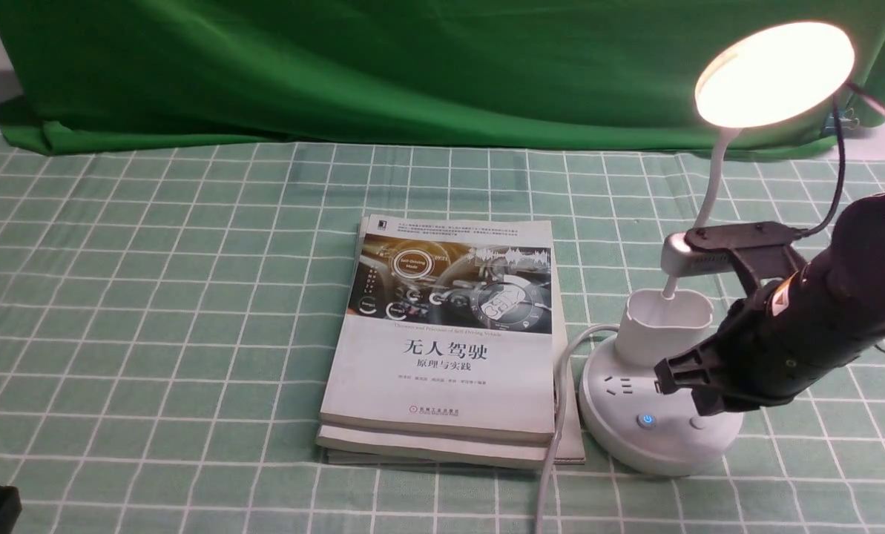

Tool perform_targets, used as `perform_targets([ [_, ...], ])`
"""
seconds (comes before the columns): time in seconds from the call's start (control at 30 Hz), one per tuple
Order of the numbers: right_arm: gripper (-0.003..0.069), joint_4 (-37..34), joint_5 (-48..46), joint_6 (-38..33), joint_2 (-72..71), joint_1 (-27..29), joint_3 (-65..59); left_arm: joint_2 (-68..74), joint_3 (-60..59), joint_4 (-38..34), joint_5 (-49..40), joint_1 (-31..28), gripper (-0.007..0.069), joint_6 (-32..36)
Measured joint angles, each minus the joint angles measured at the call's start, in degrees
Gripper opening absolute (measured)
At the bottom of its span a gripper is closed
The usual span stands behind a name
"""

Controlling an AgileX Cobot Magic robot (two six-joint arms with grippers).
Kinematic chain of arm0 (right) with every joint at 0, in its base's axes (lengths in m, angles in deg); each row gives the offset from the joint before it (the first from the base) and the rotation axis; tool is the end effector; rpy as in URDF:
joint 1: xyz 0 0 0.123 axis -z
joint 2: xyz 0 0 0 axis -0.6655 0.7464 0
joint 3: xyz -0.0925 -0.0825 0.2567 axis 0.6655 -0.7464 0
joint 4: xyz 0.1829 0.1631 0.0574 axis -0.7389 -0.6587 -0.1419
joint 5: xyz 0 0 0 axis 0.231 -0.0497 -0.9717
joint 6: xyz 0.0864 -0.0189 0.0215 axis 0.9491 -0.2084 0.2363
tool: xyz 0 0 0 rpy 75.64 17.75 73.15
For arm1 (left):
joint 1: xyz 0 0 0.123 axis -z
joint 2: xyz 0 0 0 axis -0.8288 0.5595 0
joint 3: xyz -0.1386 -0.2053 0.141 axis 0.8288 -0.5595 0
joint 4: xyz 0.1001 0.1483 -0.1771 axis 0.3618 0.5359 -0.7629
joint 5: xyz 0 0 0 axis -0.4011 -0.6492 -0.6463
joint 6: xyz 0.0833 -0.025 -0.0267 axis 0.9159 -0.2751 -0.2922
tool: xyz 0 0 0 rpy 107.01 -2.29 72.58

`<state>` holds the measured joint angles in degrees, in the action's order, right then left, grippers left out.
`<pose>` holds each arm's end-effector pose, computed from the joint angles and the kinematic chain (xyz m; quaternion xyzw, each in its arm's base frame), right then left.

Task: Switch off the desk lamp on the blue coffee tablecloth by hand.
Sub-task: 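Press the power button on the lamp base to turn the lamp off with the right gripper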

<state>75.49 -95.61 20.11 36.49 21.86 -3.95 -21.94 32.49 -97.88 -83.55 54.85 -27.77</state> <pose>0.2818 0.1058 0.2001 -0.1363 0.9813 0.0481 0.1273 0.0544 -0.0036 0.1838 0.0958 0.7745 0.0567 0.6227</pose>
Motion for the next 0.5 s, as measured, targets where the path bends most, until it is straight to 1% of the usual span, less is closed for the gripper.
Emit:
perform_targets([
  [0.17, 0.0036, 0.0, 0.6, 0.0, 3.9, 0.0, 0.2, 0.0, 0.0, 0.0, 0.0, 0.0, 0.0, 0.0],
  [0.5, 0.0036, -0.2, 0.2, -0.2, 2.8, 0.0, 0.6, 0.0, 0.0, 0.0, 0.0, 0.0, 0.0, 0.0],
])
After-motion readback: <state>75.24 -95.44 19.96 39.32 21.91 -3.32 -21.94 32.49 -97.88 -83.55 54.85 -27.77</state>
